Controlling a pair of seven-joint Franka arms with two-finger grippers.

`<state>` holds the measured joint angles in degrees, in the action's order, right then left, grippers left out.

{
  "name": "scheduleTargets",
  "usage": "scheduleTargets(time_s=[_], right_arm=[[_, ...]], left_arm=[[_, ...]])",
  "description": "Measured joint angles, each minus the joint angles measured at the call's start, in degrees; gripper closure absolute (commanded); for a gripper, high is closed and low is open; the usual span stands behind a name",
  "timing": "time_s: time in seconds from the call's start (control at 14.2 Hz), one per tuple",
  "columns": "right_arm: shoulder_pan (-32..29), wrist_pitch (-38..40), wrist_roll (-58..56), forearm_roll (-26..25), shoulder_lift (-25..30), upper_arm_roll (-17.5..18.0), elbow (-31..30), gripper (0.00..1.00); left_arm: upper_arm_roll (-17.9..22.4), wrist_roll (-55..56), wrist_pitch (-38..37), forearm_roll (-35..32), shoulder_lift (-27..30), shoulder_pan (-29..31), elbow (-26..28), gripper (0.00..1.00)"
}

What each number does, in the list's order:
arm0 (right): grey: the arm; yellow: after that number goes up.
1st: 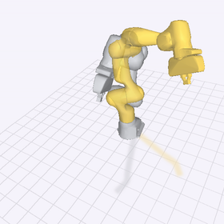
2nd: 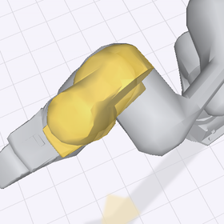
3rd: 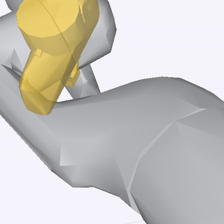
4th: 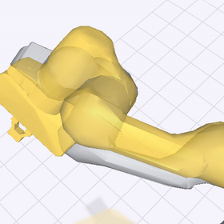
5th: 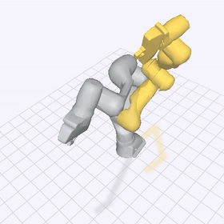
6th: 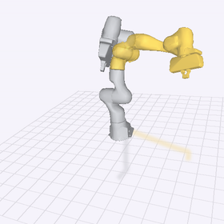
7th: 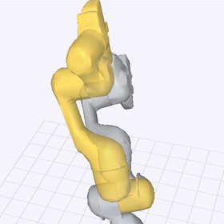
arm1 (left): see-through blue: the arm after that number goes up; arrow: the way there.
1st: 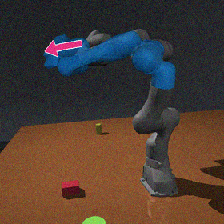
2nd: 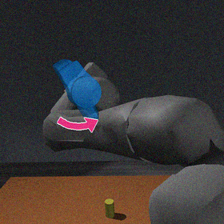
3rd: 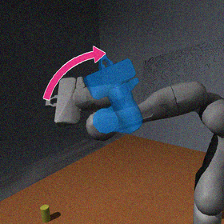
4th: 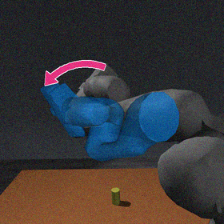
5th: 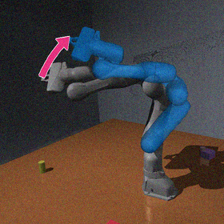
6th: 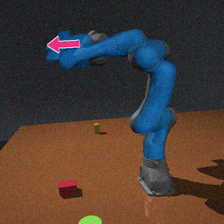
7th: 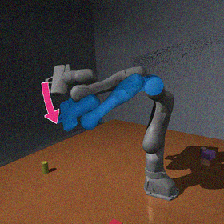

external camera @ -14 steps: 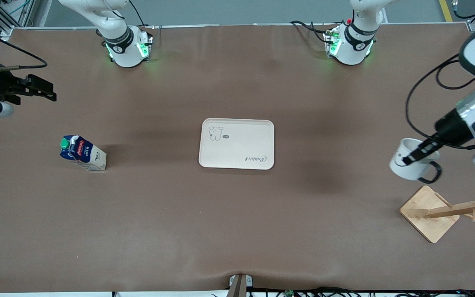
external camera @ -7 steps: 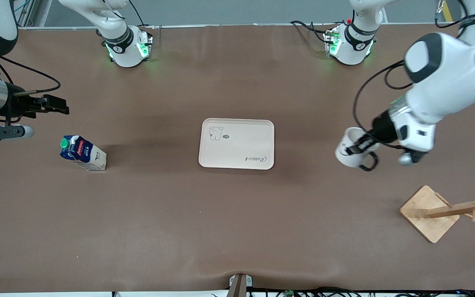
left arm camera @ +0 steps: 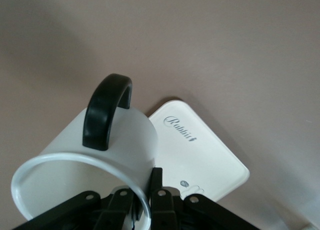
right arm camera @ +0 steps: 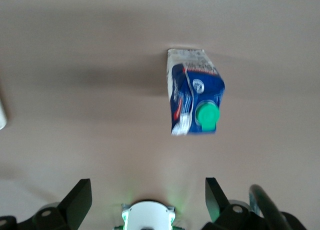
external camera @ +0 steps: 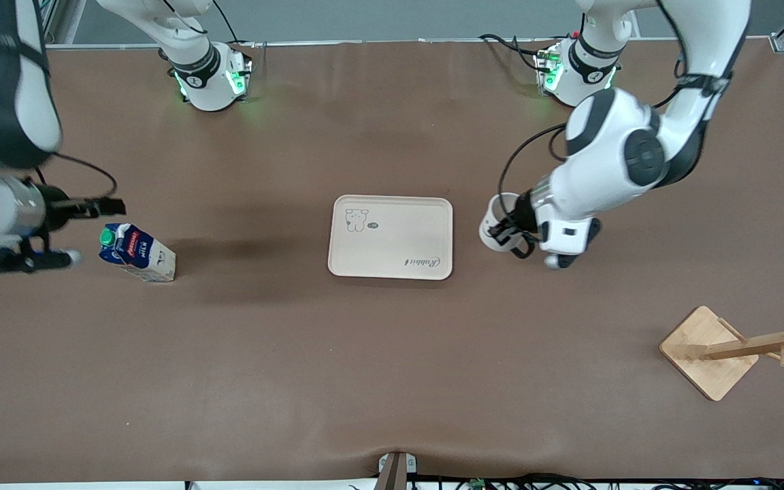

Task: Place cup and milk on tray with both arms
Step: 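Carry the mug to the tray while the right gripper grasps the carton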

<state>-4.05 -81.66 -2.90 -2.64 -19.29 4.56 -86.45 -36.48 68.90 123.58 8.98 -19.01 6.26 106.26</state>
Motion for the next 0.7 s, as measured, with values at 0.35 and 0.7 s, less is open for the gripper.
scheduleTargets(time_s=[0.35, 0.7], right_arm=[[-0.06, -5.53, 0.03, -4.93, -3.11, -0.05, 0.31, 0.0], [-1.64, -10.44, 0.01, -8.62, -3.04, -0.1, -3.48, 0.0]], left_arm=[[0.15, 18.1, 0.32, -10.6, -13.34, -9.44, -7.75, 1.0], [0.26, 22.75, 0.44, -14.59, -21.67, -14.19, -12.61, 1.0]])
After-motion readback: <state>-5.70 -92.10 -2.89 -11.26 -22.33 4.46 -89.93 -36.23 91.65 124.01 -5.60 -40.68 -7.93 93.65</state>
